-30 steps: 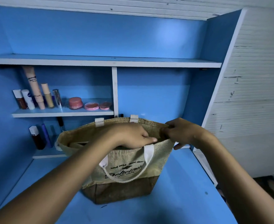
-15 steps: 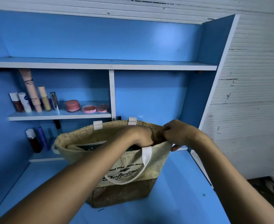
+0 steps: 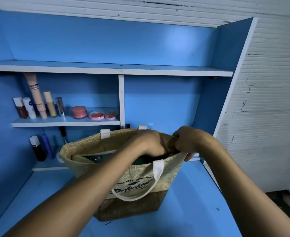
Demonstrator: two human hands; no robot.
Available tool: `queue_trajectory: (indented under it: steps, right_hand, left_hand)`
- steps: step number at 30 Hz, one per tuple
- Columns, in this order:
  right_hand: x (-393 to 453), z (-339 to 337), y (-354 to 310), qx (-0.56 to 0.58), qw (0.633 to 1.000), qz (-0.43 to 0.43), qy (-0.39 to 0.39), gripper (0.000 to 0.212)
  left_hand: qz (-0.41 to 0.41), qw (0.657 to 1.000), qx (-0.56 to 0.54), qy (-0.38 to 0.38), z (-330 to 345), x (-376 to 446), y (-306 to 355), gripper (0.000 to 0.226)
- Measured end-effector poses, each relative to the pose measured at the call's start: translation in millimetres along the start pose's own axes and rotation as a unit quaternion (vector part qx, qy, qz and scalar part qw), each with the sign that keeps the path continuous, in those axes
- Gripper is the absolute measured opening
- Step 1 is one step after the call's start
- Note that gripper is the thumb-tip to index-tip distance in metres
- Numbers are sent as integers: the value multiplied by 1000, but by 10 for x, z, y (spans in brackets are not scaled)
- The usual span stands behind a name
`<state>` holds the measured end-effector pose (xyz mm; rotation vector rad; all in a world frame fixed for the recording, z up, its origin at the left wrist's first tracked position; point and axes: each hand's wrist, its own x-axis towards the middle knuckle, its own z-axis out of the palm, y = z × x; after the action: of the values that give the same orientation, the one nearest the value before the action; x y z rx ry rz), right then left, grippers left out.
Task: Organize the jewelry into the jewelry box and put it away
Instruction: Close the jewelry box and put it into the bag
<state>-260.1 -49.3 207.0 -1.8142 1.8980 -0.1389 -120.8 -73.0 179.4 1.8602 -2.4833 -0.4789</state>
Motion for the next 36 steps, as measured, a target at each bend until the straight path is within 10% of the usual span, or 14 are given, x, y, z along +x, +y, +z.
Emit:
queue_trajectory:
  steps: [36]
  right_hand:
    - [-40,-6,124,53,999,1,-4,11]
  left_hand:
    - [-215,974,12,76,-568,-1105,-1289,28]
